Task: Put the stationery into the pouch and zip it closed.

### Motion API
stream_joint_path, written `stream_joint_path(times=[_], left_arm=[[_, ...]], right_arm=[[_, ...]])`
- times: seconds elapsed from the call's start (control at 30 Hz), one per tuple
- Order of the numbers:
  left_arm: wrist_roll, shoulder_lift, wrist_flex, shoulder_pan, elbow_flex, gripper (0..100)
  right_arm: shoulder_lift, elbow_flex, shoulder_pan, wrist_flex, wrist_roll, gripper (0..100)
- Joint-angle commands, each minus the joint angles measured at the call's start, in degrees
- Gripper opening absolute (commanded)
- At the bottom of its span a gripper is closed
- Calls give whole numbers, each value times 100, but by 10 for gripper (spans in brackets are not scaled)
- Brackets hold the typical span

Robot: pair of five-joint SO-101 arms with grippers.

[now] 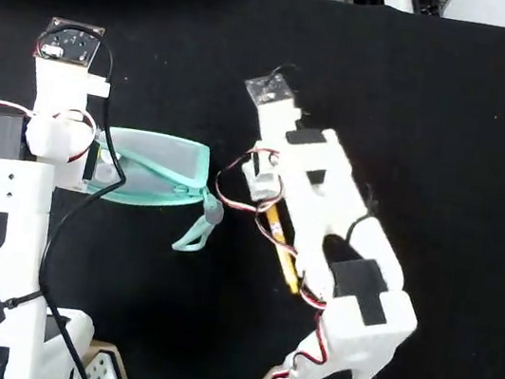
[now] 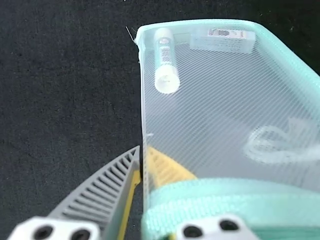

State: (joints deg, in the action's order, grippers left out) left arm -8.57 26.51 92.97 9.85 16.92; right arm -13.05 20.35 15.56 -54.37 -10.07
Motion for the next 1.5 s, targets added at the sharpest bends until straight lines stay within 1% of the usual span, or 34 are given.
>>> stream_joint_path(times=[0.0,0.07,0.13,0.23,0.37,0.43,0.53,0.57,0.67,0.77,0.87,0.97,1.1,1.3,1.4,1.47], left_arm=[[44,-70,-9,57,303,30],[44,-70,-9,57,303,30],[44,-70,-9,57,303,30],[44,-79,-9,57,303,30],[44,-79,-9,57,303,30],[44,-79,-9,57,303,30],[44,-79,-9,57,303,30],[44,-79,-9,57,303,30],[44,-79,-9,57,303,30],[44,-79,-9,57,303,30],[44,-79,-9,57,303,30],[44,-79,-9,57,303,30],[44,-79,-9,31,303,30],[44,-79,-9,31,303,30],[44,-79,-9,22,303,30],[44,-79,-9,22,303,30]], right_arm=[[198,4,-44,-44,-229,109],[-13,-198,-70,-290,-431,168],[-268,-479,-53,-598,-677,194],[-681,-910,-35,-844,-791,194],[-1059,-1297,-53,-853,-774,194],[-1156,-1349,-26,-862,-791,162],[-1130,-1349,-26,-835,-800,4],[-1095,-1341,-26,-853,-800,23],[-804,-1130,-35,-818,-800,13],[-66,-585,-35,-659,-782,12],[1103,338,-44,-193,-765,12],[2422,1059,-70,0,-791,12],[4145,1631,-70,-202,-791,12],[6580,1736,0,-914,-738,12],[7635,1745,132,-1020,-431,12],[8277,1763,343,-967,-132,12]])
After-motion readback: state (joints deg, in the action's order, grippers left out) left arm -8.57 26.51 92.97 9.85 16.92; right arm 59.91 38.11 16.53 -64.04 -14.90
